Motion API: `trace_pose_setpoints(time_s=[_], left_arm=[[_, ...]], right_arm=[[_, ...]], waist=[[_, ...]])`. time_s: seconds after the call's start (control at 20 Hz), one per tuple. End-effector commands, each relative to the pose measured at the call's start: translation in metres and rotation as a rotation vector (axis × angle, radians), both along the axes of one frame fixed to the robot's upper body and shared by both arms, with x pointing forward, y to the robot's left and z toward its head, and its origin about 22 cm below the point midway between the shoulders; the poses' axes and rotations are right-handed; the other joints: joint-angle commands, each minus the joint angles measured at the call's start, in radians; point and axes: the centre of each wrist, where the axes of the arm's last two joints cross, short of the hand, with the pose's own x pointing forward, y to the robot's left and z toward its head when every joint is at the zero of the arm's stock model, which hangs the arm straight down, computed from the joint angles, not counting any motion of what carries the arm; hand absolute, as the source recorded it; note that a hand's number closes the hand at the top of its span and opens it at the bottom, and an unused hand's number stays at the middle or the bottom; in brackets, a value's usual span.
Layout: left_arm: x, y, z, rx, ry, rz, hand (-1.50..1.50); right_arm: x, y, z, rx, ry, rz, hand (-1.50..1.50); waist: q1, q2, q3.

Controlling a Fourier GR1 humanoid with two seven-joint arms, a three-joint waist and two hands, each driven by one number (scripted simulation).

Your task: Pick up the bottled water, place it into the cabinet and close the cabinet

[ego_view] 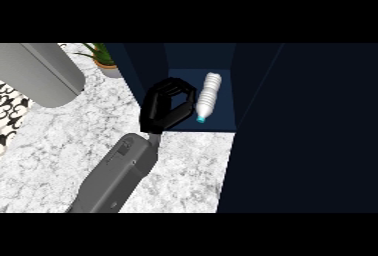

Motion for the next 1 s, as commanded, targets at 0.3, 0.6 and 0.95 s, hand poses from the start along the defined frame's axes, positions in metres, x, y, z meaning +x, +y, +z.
trace_pose_setpoints(time_s=[0.3,0.6,0.95], left_arm=[[-0.094,0.055,-0.016,-0.017,-0.014,0.023,1.50],[-0.129,0.093,0.009,-0.005,-0.017,0.053,1.50],[-0.154,0.129,-0.004,-0.027,-0.021,0.098,1.50]], right_arm=[[-0.010,0.015,0.013,-0.096,0.081,0.176,1.50],[-0.024,0.041,0.028,-0.027,0.100,0.260,1.50],[-0.011,0.092,0.031,-0.021,0.104,0.374,1.50]], waist=[[0.003,0.007,-0.001],[-0.001,0.007,-0.001],[-0.002,0.010,-0.002]])
